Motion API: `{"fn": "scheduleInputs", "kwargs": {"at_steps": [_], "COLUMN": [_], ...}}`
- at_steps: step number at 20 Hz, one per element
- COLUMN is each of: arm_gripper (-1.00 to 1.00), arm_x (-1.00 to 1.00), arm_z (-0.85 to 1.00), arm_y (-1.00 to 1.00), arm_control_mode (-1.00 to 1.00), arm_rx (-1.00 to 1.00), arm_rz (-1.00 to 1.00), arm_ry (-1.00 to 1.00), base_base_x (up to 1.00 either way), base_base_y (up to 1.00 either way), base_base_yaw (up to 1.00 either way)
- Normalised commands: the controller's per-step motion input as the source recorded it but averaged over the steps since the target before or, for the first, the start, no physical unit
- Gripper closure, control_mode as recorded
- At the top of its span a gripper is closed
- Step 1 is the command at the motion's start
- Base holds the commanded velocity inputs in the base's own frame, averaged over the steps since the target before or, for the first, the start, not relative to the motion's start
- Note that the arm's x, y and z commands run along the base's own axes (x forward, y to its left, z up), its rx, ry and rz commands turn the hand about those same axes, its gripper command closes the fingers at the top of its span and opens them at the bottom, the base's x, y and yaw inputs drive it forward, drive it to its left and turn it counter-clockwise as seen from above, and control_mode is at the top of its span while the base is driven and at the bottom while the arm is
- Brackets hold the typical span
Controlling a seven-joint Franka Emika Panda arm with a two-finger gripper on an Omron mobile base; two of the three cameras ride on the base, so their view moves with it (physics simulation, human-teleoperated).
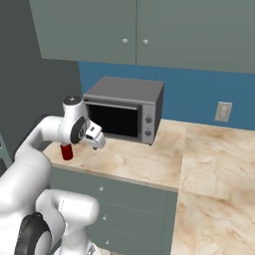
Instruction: Four empty soda cans are scattered around the kitchen. Gather all the cans and cluster them next to the stove for recycling.
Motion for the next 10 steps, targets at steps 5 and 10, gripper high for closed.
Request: {"fn": "scheduleInputs", "kwargs": {"at_steps": [5, 10], "arm_gripper": [-1.0, -1.0], "arm_x": [0.0, 0.0], "arm_z": [0.03, -0.01], "arm_y": [0.32, 0.34], "arm_control_mode": [-1.0, -1.0], "arm_rx": [0.0, 0.0], "arm_rz": [0.15, 0.29], "arm_ry": [0.0, -0.01], "base_base_x": [0.0, 0.0], "base_base_y": [0.0, 0.0], "base_base_yaw": [0.0, 0.0]}}
